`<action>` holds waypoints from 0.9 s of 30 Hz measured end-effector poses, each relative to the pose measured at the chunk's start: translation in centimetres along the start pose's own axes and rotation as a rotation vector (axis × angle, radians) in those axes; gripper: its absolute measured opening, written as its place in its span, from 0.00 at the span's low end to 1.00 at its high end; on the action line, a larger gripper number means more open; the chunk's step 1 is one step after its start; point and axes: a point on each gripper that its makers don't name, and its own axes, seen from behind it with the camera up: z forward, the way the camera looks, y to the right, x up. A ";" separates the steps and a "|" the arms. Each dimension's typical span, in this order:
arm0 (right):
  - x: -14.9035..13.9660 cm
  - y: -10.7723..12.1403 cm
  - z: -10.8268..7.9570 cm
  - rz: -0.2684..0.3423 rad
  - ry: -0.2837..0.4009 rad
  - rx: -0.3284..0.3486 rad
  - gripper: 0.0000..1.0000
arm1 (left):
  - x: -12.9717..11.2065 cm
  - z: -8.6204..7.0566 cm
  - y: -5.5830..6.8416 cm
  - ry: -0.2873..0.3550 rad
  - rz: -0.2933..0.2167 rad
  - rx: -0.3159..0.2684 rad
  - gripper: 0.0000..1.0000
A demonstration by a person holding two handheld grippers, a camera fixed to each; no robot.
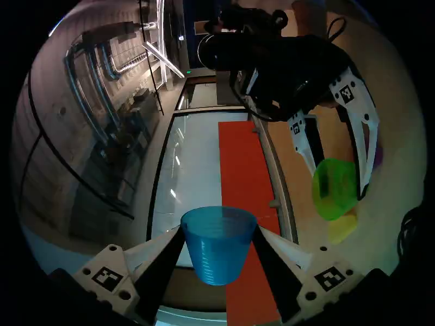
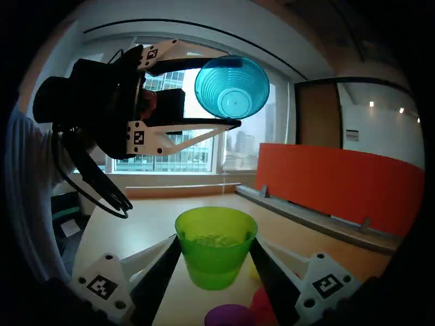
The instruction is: Pour water
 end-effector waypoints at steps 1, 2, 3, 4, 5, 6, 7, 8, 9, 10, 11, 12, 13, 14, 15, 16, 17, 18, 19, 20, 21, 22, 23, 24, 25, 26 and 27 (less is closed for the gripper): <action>0.0 0.0 0.0 0.001 0.000 0.000 0.87 | -0.1 0.1 0.0 0.001 -0.009 0.000 0.86; 0.0 0.0 0.0 0.001 0.001 -0.001 0.87 | -0.2 0.1 0.0 0.001 -0.019 0.000 0.86; 0.0 0.1 -0.1 0.002 0.001 -0.001 0.87 | -0.3 0.2 0.0 0.002 -0.032 -0.001 0.86; 0.1 0.1 -0.1 0.001 0.002 -0.002 0.87 | -0.4 0.3 0.1 0.002 -0.052 -0.003 0.86; 0.1 0.1 -0.1 0.001 0.002 -0.003 0.87 | -0.5 0.3 0.1 0.002 -0.073 -0.004 0.86; 0.1 0.1 -0.1 0.000 0.003 -0.004 0.87 | -0.6 0.4 0.2 0.002 -0.096 -0.006 0.86; 0.1 0.1 -0.1 0.000 0.004 -0.005 0.87 | -0.7 0.4 0.2 0.003 -0.120 -0.006 0.86; 0.2 0.1 -0.1 0.000 0.004 -0.005 0.87 | -0.8 0.4 0.2 0.003 -0.145 -0.006 0.86; 0.2 0.1 -0.1 0.000 0.005 -0.005 0.87 | -0.8 0.5 0.3 0.004 -0.169 -0.006 0.86; 0.2 0.1 -0.1 0.000 0.006 -0.006 0.87 | -0.8 0.5 0.3 0.005 -0.202 -0.006 0.86; 0.2 0.1 -0.2 0.000 0.007 -0.007 0.87 | -0.9 0.6 0.3 0.007 -0.230 -0.006 0.86; 0.2 0.2 -0.2 0.000 0.007 -0.007 0.87 | -0.9 0.6 0.4 0.008 -0.260 -0.007 0.86; 0.2 0.2 -0.1 0.001 0.008 -0.009 0.87 | -1.0 0.7 0.3 0.007 -0.297 -0.006 0.86; 0.2 0.2 -0.1 0.001 0.008 -0.010 0.87 | -1.2 0.7 0.3 0.007 -0.331 -0.005 0.86; 0.2 0.3 -0.1 0.002 0.008 -0.011 0.87 | -1.3 0.8 0.3 0.007 -0.365 -0.005 0.86; 0.3 0.3 -0.1 0.003 0.010 -0.012 0.87 | -1.6 0.9 0.2 0.006 -0.407 -0.002 0.86; 0.3 0.3 0.0 0.004 0.012 -0.013 0.87 | -1.8 0.9 0.2 0.005 -0.444 0.000 0.86; 0.3 0.3 0.0 0.005 0.013 -0.013 0.88 | -2.0 0.9 0.1 0.004 -0.481 0.002 0.86; 0.4 0.3 0.0 0.005 0.014 -0.014 0.88 | -2.2 0.9 0.2 0.005 -0.531 -0.001 0.86; 0.4 0.3 0.0 0.006 0.016 -0.014 0.88 | -2.3 0.9 0.2 0.005 -0.576 -0.003 0.86; 0.4 0.3 0.0 0.007 0.017 -0.014 0.87 | -2.5 0.9 0.3 0.006 -0.620 -0.006 0.86; 0.4 0.4 0.0 0.007 0.018 -0.015 0.87 | -2.5 0.9 0.4 0.012 -0.669 -0.011 0.86; 0.4 0.4 0.0 0.006 0.018 -0.015 0.87 | -2.5 0.9 0.5 0.016 -0.713 -0.016 0.86; 0.4 0.4 0.0 0.006 0.019 -0.015 0.87 | -2.5 0.9 0.6 0.021 -0.757 -0.021 0.86; 0.4 0.4 0.0 0.007 0.020 -0.016 0.87 | -2.5 1.0 0.7 0.025 -0.801 -0.025 0.86; 0.4 0.5 -0.1 0.008 0.021 -0.017 0.88 | -2.6 1.1 0.7 0.029 -0.840 -0.028 0.86; 0.4 0.5 -0.1 0.008 0.022 -0.018 0.88 | -2.6 1.1 0.8 0.032 -0.879 -0.030 0.86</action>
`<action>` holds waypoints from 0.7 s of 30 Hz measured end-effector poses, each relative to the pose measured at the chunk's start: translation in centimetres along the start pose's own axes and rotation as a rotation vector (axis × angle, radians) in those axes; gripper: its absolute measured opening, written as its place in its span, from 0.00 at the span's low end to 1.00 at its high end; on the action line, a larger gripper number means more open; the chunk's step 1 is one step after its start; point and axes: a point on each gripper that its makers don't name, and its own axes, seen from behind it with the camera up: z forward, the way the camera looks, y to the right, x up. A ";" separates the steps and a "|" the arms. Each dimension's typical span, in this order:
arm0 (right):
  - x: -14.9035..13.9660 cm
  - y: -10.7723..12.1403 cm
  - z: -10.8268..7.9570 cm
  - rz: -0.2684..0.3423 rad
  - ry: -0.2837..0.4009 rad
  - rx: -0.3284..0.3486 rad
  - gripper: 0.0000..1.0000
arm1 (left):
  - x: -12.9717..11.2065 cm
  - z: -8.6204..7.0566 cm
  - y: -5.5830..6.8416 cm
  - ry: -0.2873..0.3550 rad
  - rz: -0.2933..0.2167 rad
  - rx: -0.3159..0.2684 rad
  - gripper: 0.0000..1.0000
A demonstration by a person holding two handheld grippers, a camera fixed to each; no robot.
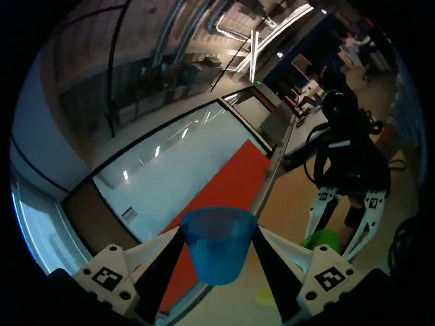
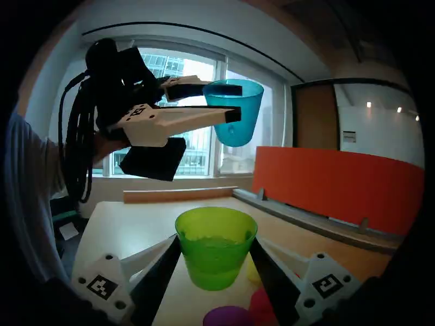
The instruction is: Pour water
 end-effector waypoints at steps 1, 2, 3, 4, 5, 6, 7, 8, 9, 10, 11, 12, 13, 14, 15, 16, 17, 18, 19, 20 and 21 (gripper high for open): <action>0.0 0.1 -0.1 0.001 0.001 -0.001 0.88 | -0.2 0.1 -0.1 0.000 -0.041 -0.001 0.86; 0.0 0.1 -0.1 0.003 0.002 -0.003 0.88 | -0.3 0.1 -0.1 0.000 -0.077 -0.003 0.86; 0.1 0.2 -0.1 0.004 0.004 -0.004 0.87 | -0.4 0.1 -0.2 -0.001 -0.113 -0.004 0.86; 0.1 0.2 -0.2 0.004 0.006 -0.005 0.88 | -0.6 0.1 -0.4 0.000 -0.150 -0.001 0.86; 0.2 0.3 -0.2 0.005 0.007 -0.006 0.88 | -0.7 0.1 -0.5 0.001 -0.183 0.001 0.86; 0.2 0.3 -0.2 0.006 0.009 -0.007 0.87 | -0.8 0.1 -0.7 0.002 -0.216 0.003 0.86; 0.3 0.3 -0.3 0.007 0.011 -0.008 0.87 | -1.0 0.1 -0.7 0.002 -0.251 0.001 0.86; 0.3 0.4 -0.3 0.007 0.012 -0.009 0.87 | -1.1 0.1 -0.8 0.002 -0.283 -0.002 0.86; 0.4 0.4 -0.4 0.008 0.013 -0.009 0.87 | -1.3 0.1 -0.9 0.002 -0.314 -0.004 0.86; 0.5 0.4 -0.4 0.008 0.014 -0.009 0.87 | -1.3 0.1 -0.8 0.003 -0.348 -0.009 0.86; 0.5 0.4 -0.5 0.008 0.015 -0.010 0.87 | -1.4 0.1 -0.8 0.004 -0.379 -0.014 0.86; 0.5 0.4 -0.5 0.008 0.016 -0.010 0.87 | -1.4 0.1 -0.8 0.006 -0.409 -0.019 0.86; 0.6 0.4 -0.5 0.008 0.017 -0.011 0.87 | -1.4 0.1 -0.8 0.010 -0.441 -0.024 0.86; 0.6 0.4 -0.6 0.007 0.017 -0.012 0.88 | -1.4 0.1 -0.7 0.013 -0.469 -0.029 0.86; 0.7 0.5 -0.6 0.007 0.018 -0.013 0.88 | -1.3 0.2 -0.7 0.017 -0.497 -0.034 0.86; 0.7 0.5 -0.6 0.007 0.018 -0.013 0.88 | -1.3 0.2 -0.7 0.020 -0.523 -0.038 0.86; 0.7 0.4 -0.6 0.007 0.018 -0.014 0.87 | -1.3 0.2 -0.7 0.023 -0.545 -0.041 0.86; 0.8 0.4 -0.6 0.007 0.018 -0.014 0.88 | -1.3 0.2 -0.6 0.026 -0.568 -0.044 0.86; 0.8 0.4 -0.6 0.005 0.018 -0.014 0.88 | -1.3 0.2 -0.6 0.028 -0.586 -0.046 0.86; 0.9 0.4 -0.7 0.004 0.018 -0.015 0.87 | -1.4 0.2 -0.6 0.030 -0.602 -0.048 0.86; 0.9 0.4 -0.7 0.003 0.018 -0.015 0.87 | -1.4 0.2 -0.5 0.032 -0.618 -0.050 0.86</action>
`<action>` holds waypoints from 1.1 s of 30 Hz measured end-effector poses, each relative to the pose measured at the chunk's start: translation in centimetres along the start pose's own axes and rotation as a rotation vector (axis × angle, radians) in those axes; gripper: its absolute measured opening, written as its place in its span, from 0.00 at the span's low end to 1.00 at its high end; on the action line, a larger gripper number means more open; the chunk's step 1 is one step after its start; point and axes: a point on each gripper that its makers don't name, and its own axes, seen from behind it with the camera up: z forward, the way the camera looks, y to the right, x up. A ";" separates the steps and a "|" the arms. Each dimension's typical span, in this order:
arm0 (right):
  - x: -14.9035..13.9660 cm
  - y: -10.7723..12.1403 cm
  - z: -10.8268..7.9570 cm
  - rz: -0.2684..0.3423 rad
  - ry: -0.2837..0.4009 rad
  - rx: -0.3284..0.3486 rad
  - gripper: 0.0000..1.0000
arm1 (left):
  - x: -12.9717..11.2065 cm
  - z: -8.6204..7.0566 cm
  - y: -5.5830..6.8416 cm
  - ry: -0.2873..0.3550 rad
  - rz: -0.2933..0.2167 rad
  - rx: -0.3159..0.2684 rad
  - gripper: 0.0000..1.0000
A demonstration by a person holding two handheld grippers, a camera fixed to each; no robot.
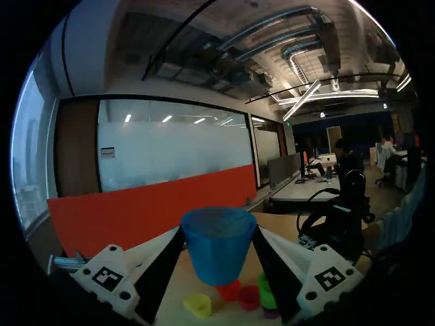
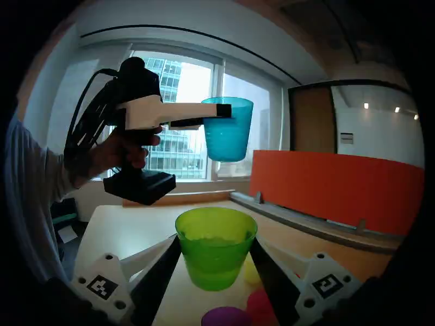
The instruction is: Pour water
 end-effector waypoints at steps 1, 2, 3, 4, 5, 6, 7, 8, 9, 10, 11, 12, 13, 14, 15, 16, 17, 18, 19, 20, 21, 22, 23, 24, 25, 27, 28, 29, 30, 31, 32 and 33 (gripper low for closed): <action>0.0 0.0 0.0 -0.001 0.000 0.000 0.87 | -0.1 0.0 0.0 0.001 -0.011 -0.003 0.86; 0.1 -0.1 0.0 -0.001 0.000 0.001 0.87 | -0.2 0.0 0.1 0.003 -0.021 -0.006 0.86; 0.1 -0.1 0.0 -0.002 0.000 0.001 0.87 | -0.2 -0.1 0.1 0.003 -0.030 -0.008 0.86; 0.1 -0.1 -0.1 -0.002 0.000 0.001 0.88 | -0.4 -0.1 0.0 0.002 -0.031 -0.008 0.86; 0.1 -0.1 -0.1 -0.001 -0.001 0.000 0.88 | -0.5 -0.1 0.0 0.000 -0.032 -0.008 0.86; 0.1 -0.1 -0.1 -0.001 -0.001 0.000 0.88 | -0.6 -0.1 -0.1 -0.001 -0.033 -0.007 0.86; 0.1 -0.1 -0.1 0.000 -0.002 -0.001 0.87 | -0.7 -0.2 -0.1 -0.003 -0.031 -0.006 0.86; 0.1 0.0 -0.1 0.001 -0.002 -0.002 0.87 | -0.8 -0.3 -0.2 -0.005 -0.029 -0.004 0.86; 0.0 0.0 -0.1 0.002 -0.003 -0.003 0.87 | -0.9 -0.3 -0.2 -0.007 -0.028 -0.003 0.86; 0.0 0.1 -0.2 0.003 -0.004 -0.006 0.87 | -1.1 -0.4 -0.3 -0.008 -0.030 -0.001 0.86; 0.0 0.2 -0.3 0.004 -0.005 -0.008 0.87 | -1.2 -0.5 -0.3 -0.010 -0.032 0.000 0.86; 0.0 0.2 -0.4 0.006 -0.006 -0.011 0.87 | -1.4 -0.6 -0.4 -0.012 -0.034 0.001 0.86; 0.0 0.4 -0.5 0.007 -0.007 -0.014 0.87 | -1.6 -0.6 -0.5 -0.014 -0.037 0.003 0.87; 0.0 0.5 -0.6 0.008 -0.008 -0.018 0.87 | -1.8 -0.7 -0.5 -0.017 -0.040 0.006 0.87; 0.0 0.6 -0.8 0.009 -0.008 -0.021 0.87 | -2.0 -0.8 -0.6 -0.019 -0.042 0.008 0.87; 0.0 0.8 -1.0 0.011 -0.010 -0.025 0.87 | -2.4 -0.9 -0.7 -0.024 -0.045 0.011 0.87; 0.1 0.9 -1.1 0.012 -0.011 -0.028 0.87 | -2.6 -0.9 -0.8 -0.027 -0.047 0.013 0.87; 0.1 1.0 -1.3 0.013 -0.012 -0.032 0.87 | -2.9 -1.0 -0.8 -0.031 -0.050 0.016 0.87; 0.1 1.3 -1.6 0.013 -0.014 -0.038 0.88 | -3.2 -1.1 -0.9 -0.034 -0.053 0.016 0.87; 0.1 1.5 -1.8 0.014 -0.016 -0.044 0.88 | -3.5 -1.2 -0.9 -0.037 -0.056 0.017 0.87; 0.1 1.7 -2.0 0.014 -0.018 -0.049 0.88 | -3.8 -1.3 -0.9 -0.040 -0.059 0.018 0.87; 0.1 2.0 -2.3 0.014 -0.021 -0.056 0.88 | -4.0 -1.3 -1.0 -0.043 -0.061 0.019 0.87; 0.1 2.2 -2.6 0.015 -0.023 -0.062 0.88 | -4.3 -1.4 -1.0 -0.045 -0.063 0.020 0.87; 0.1 2.5 -2.8 0.015 -0.026 -0.068 0.88 | -4.5 -1.4 -1.1 -0.047 -0.066 0.021 0.87; 0.1 2.8 -3.2 0.017 -0.027 -0.076 0.88 | -4.8 -1.5 -1.2 -0.050 -0.068 0.023 0.87; 0.2 3.4 -3.7 0.020 -0.030 -0.091 0.88 | -5.3 -1.6 -1.3 -0.054 -0.074 0.027 0.87; 0.2 3.7 -4.0 0.024 -0.031 -0.098 0.88 | -5.6 -1.7 -1.4 -0.057 -0.077 0.028 0.87; 0.2 4.0 -4.3 0.027 -0.032 -0.105 0.88 | -5.8 -1.7 -1.5 -0.059 -0.080 0.030 0.87; 0.3 4.3 -4.6 0.030 -0.033 -0.111 0.88 | -6.0 -1.8 -1.6 -0.062 -0.083 0.031 0.87; 0.3 4.6 -4.9 0.032 -0.033 -0.118 0.88 | -6.2 -1.8 -1.6 -0.064 -0.084 0.030 0.87; 0.3 4.9 -5.2 0.033 -0.033 -0.124 0.88 | -6.4 -1.8 -1.6 -0.065 -0.085 0.030 0.87; 0.4 5.2 -5.5 0.034 -0.034 -0.130 0.88 | -6.6 -1.9 -1.5 -0.067 -0.085 0.029 0.87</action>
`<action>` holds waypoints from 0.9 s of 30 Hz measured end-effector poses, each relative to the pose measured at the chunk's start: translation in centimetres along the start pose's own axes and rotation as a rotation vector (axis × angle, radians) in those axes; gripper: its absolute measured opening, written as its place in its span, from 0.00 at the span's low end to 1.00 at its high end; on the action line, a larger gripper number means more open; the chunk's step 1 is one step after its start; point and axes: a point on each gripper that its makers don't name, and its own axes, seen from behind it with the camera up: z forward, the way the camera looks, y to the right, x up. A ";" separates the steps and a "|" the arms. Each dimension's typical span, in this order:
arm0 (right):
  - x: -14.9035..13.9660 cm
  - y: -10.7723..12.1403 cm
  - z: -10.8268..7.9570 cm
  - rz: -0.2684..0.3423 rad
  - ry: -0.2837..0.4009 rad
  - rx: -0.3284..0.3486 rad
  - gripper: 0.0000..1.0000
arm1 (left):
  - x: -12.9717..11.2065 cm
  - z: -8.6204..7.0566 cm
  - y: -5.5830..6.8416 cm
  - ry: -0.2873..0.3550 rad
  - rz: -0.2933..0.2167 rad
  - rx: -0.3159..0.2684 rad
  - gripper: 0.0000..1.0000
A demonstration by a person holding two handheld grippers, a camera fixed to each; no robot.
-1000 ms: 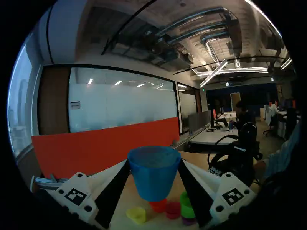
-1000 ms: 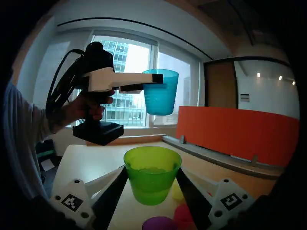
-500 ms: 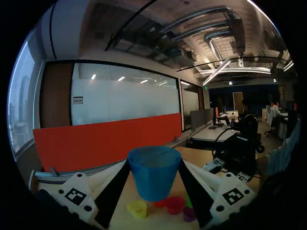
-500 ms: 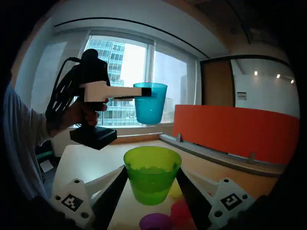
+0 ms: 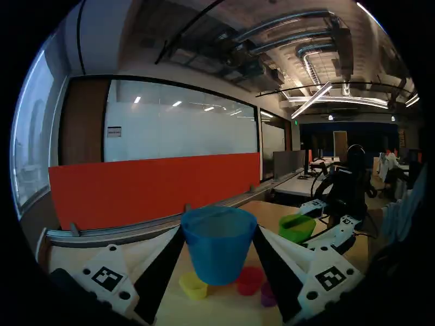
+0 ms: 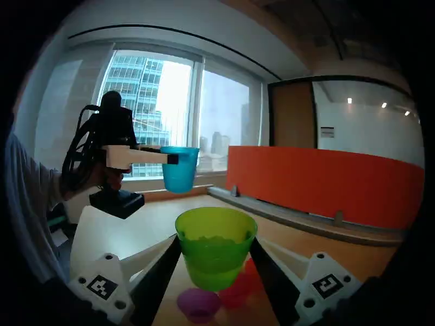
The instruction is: Pour water
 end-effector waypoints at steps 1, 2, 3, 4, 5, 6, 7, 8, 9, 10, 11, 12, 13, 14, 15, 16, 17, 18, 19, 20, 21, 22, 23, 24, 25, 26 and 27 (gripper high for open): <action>0.1 0.3 -0.3 0.000 -0.001 -0.006 0.88 | -0.3 0.0 0.1 -0.004 0.004 -0.001 0.87; 0.1 0.5 -0.5 0.000 -0.002 -0.011 0.88 | -0.6 0.0 0.1 -0.008 0.007 -0.002 0.87; 0.1 0.8 -0.8 0.001 -0.003 -0.016 0.88 | -0.8 0.0 0.2 -0.012 0.010 -0.003 0.87; 0.2 1.1 -1.0 0.002 -0.003 -0.022 0.87 | -1.2 0.0 0.2 -0.019 0.013 -0.004 0.87; 0.2 1.4 -1.3 0.003 -0.003 -0.028 0.87 | -1.6 0.0 0.3 -0.026 0.015 -0.005 0.87; 0.3 1.7 -1.5 0.004 -0.004 -0.034 0.87 | -1.9 0.0 0.3 -0.032 0.016 -0.005 0.87; 0.3 2.0 -1.8 0.005 -0.003 -0.040 0.87 | -2.2 0.0 0.3 -0.038 0.017 -0.007 0.87; 0.3 2.3 -2.0 0.006 -0.003 -0.045 0.88 | -2.4 0.0 0.4 -0.043 0.017 -0.008 0.87; 0.4 2.5 -2.3 0.008 -0.002 -0.050 0.88 | -2.7 0.1 0.4 -0.048 0.017 -0.009 0.87; 0.4 2.8 -2.5 0.009 -0.003 -0.055 0.87 | -2.8 0.1 0.4 -0.049 0.017 -0.008 0.87; 0.4 3.0 -2.7 0.010 -0.004 -0.059 0.87 | -3.0 0.0 0.4 -0.050 0.016 -0.007 0.87; 0.4 3.3 -2.9 0.011 -0.005 -0.063 0.88 | -3.1 0.0 0.4 -0.052 0.016 -0.007 0.87; 0.3 3.4 -3.1 0.011 -0.007 -0.066 0.88 | -3.4 0.0 0.5 -0.055 0.016 -0.009 0.87; 0.3 3.6 -3.3 0.012 -0.009 -0.069 0.88 | -3.7 0.0 0.6 -0.057 0.016 -0.011 0.87; 0.3 3.7 -3.5 0.012 -0.011 -0.072 0.88 | -3.9 0.0 0.6 -0.060 0.016 -0.013 0.87; 0.2 3.9 -3.6 0.013 -0.014 -0.074 0.88 | -4.2 0.0 0.7 -0.066 0.017 -0.014 0.87; 0.1 4.0 -3.7 0.013 -0.016 -0.076 0.88 | -4.5 0.0 0.7 -0.071 0.017 -0.015 0.87; 0.0 4.1 -3.8 0.013 -0.019 -0.078 0.87 | -4.8 0.0 0.7 -0.076 0.017 -0.016 0.87; 0.0 4.2 -3.9 0.012 -0.022 -0.080 0.87 | -5.0 0.0 0.7 -0.082 0.018 -0.017 0.87; -0.1 4.3 -3.9 0.011 -0.024 -0.082 0.88 | -5.3 0.0 0.7 -0.087 0.019 -0.017 0.87; -0.2 4.4 -4.0 0.010 -0.026 -0.084 0.88 | -5.5 0.0 0.7 -0.091 0.020 -0.018 0.87; -0.3 4.5 -4.0 0.011 -0.029 -0.085 0.88 | -5.8 0.0 0.8 -0.098 0.022 -0.020 0.87; -0.3 4.5 -4.1 0.012 -0.031 -0.087 0.88 | -6.1 0.0 0.8 -0.104 0.023 -0.022 0.87; -0.4 4.6 -4.1 0.012 -0.033 -0.088 0.88 | -6.3 0.0 0.8 -0.110 0.025 -0.023 0.87; -0.6 4.6 -4.2 0.015 -0.038 -0.087 0.88 | -6.7 0.1 0.9 -0.118 0.028 -0.025 0.87; -0.8 4.7 -4.2 0.018 -0.043 -0.087 0.88 | -7.0 0.1 1.0 -0.126 0.030 -0.026 0.87; -1.0 4.7 -4.3 0.021 -0.047 -0.086 0.88 | -7.3 0.1 1.0 -0.134 0.033 -0.027 0.87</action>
